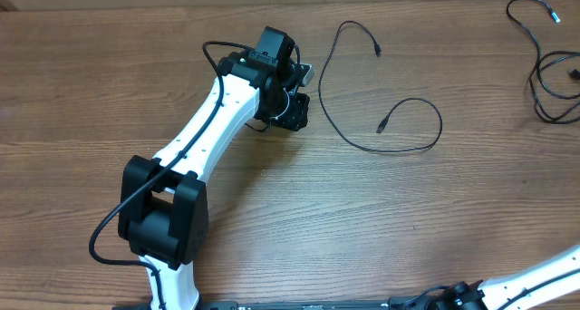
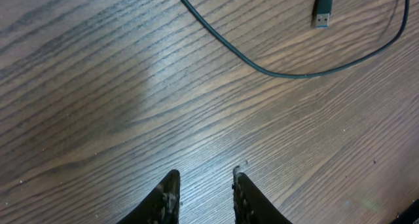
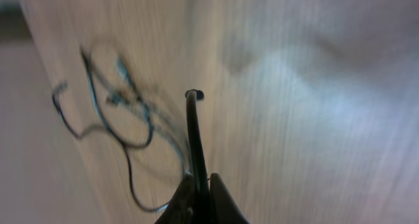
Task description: Untangle cables
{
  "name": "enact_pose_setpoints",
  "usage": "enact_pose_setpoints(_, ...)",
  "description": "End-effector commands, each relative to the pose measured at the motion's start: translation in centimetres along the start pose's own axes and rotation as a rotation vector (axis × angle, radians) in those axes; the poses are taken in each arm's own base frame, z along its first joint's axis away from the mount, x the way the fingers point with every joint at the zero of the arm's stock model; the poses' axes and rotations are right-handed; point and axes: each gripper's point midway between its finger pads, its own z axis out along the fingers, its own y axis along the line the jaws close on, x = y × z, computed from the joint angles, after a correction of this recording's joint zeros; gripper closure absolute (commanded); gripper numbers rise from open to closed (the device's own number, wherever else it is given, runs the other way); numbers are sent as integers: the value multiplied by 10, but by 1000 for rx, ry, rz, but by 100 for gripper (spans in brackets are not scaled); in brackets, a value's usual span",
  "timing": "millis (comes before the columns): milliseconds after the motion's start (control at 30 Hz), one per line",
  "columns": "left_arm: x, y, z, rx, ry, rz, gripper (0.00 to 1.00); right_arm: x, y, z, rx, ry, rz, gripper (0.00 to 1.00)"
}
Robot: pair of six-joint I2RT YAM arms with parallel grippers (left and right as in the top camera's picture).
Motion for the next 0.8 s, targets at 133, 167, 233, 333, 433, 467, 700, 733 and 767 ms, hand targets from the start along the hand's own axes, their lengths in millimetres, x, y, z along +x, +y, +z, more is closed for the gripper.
enact_pose_setpoints(133,-61,-33,-66,37,-215,98,69,-41,-54,-29,128,-149,-13,96)
enact_pose_setpoints(167,-68,-36,-76,36,-244,108,69,-40,-57,-24,130,-144,-21,96)
enact_pose_setpoints(233,-85,-48,-103,43,-315,134,69,-34,-63,-8,138,-124,-23,96)
enact_pose_setpoints(333,-103,-61,-144,34,-412,160,67,-23,-68,22,145,-96,-41,96)
enact_pose_setpoints(433,-110,-69,-176,13,-475,171,66,-3,-77,58,155,-59,-60,96)
enact_pose_setpoints(467,-111,-71,-183,12,-486,174,66,4,-81,69,160,-46,-63,96)
enact_pose_setpoints(700,-101,-75,-196,10,-468,169,64,81,-117,146,245,45,-55,96)
enact_pose_setpoints(733,-100,-74,-195,9,-461,167,64,89,-118,153,246,53,-69,96)
enact_pose_setpoints(767,-98,-74,-194,8,-454,165,64,97,-118,159,246,59,-84,96)
